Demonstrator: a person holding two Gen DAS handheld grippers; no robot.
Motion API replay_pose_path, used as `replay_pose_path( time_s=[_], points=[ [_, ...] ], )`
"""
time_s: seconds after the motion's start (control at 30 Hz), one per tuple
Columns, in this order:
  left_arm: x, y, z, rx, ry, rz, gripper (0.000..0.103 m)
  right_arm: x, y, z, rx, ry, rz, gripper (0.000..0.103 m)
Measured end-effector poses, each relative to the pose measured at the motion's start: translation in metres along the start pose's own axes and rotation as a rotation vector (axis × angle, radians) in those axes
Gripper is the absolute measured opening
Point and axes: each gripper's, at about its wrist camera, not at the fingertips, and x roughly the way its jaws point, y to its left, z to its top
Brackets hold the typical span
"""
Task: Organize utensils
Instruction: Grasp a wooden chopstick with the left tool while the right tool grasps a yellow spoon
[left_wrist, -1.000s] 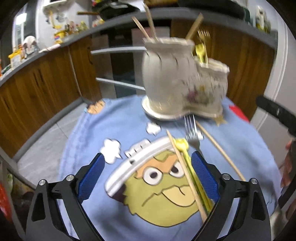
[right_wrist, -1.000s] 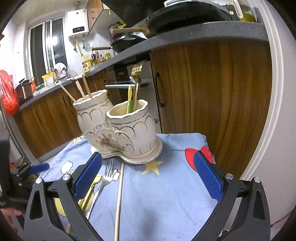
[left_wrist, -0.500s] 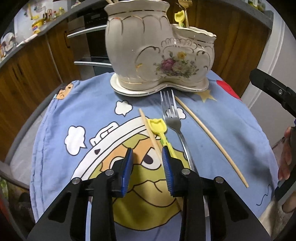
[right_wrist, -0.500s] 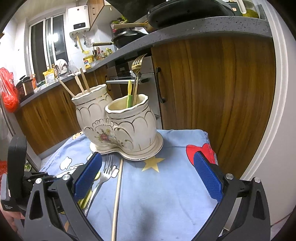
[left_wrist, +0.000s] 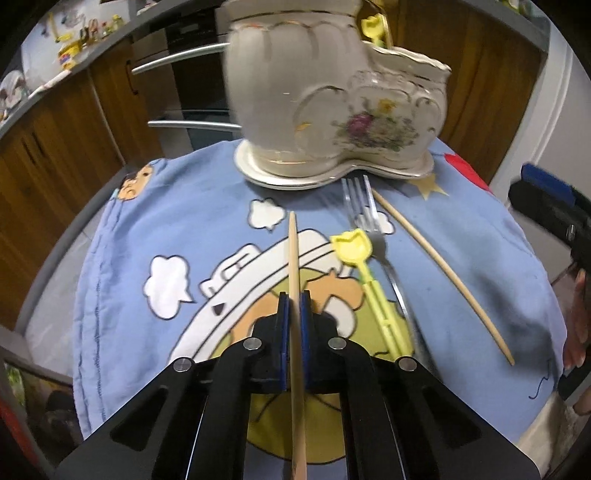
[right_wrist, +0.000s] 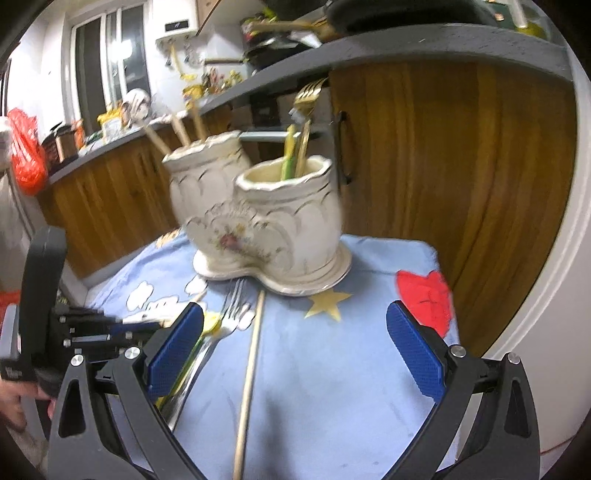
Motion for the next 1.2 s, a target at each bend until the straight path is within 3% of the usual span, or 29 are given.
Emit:
replay_pose_path(
  time_s=[0.1, 0.27, 0.37, 0.5, 0.57, 1.0, 1.2],
  points=[
    [-0.005, 0.009, -0.006, -0.023, -0.024, -0.014, 0.006, 0.008, 0.007, -0.003, -0.022, 0.063, 0.03, 0.087],
    [-0.014, 0.019, -0.011, -0.038, -0.073, -0.02, 0.006, 0.018, 0.022, -0.01, -0.027, 0.142, 0.093, 0.049],
    [-0.018, 0.027, -0.016, -0.045, -0.103, -0.023, 0.006, 0.019, 0.037, -0.012, -0.049, 0.157, 0.12, 0.038],
    [-0.022, 0.032, -0.019, -0.057, -0.135, -0.059, 0.006, 0.022, 0.063, -0.016, -0.07, 0.191, 0.156, 0.035],
    [-0.024, 0.033, -0.019, -0.055, -0.151, -0.079, 0.006, 0.028, 0.073, -0.018, -0.08, 0.215, 0.143, 0.027],
    [-0.031, 0.049, -0.031, -0.073, -0.191, -0.193, 0.006, 0.059, 0.104, -0.021, -0.13, 0.406, 0.04, 0.021],
    [-0.035, 0.05, -0.033, -0.073, -0.206, -0.209, 0.006, 0.067, 0.114, -0.018, -0.151, 0.416, -0.007, 0.015]
  ],
)
